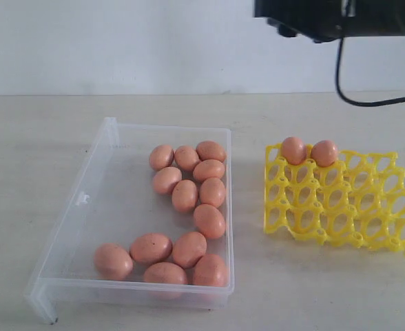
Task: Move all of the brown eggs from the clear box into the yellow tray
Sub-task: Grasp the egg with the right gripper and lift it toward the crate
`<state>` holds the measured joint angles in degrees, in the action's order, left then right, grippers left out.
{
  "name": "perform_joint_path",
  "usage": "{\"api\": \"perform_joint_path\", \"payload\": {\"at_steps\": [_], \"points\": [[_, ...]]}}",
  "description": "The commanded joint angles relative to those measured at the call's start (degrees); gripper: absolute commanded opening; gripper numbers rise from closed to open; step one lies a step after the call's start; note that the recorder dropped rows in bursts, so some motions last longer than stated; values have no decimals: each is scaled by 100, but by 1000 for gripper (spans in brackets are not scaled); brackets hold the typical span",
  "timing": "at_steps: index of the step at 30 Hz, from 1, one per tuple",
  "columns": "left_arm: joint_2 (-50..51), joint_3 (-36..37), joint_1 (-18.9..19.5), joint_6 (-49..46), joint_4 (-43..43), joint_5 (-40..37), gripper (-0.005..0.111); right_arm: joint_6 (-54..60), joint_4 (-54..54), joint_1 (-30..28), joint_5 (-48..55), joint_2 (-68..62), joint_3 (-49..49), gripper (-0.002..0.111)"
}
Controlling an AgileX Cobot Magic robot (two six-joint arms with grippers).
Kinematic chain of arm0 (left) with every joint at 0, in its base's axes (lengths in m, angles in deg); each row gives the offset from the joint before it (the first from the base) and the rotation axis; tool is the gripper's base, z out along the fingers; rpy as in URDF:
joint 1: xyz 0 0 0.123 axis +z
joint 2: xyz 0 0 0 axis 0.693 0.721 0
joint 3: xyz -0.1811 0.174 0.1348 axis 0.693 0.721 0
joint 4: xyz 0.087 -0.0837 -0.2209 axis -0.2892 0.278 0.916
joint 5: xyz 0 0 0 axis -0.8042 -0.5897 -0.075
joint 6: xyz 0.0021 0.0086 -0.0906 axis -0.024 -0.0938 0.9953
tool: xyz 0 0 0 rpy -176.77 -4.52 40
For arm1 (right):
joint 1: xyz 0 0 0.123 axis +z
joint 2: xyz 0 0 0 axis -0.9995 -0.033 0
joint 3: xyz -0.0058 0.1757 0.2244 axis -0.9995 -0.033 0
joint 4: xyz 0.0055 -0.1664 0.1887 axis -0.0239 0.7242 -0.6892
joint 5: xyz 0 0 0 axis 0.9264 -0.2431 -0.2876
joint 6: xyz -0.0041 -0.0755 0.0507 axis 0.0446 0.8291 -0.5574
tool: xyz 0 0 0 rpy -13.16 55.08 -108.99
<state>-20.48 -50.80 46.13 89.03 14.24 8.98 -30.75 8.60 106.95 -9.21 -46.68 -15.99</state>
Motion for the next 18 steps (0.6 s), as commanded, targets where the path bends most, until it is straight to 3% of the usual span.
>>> {"api": "perform_joint_path", "payload": {"at_steps": [1,5,7,15,18], "points": [[4,-10,-16,3,13,40,-4,79,101,-1191,163,-459,-87,0],[4,-10,-16,3,13,40,-4,-463,-268,-2010,189,-656,-87,0],[4,-10,-16,3,13,40,-4,-1021,-648,-2378,-424,-643,-87,0],[4,-10,-16,3,13,40,-4,-1707,-763,-3196,-5211,-1085,-73,0],[4,-10,-16,3,13,40,-4,-3091,198,-3472,-6322,-1437,-73,0]]}}
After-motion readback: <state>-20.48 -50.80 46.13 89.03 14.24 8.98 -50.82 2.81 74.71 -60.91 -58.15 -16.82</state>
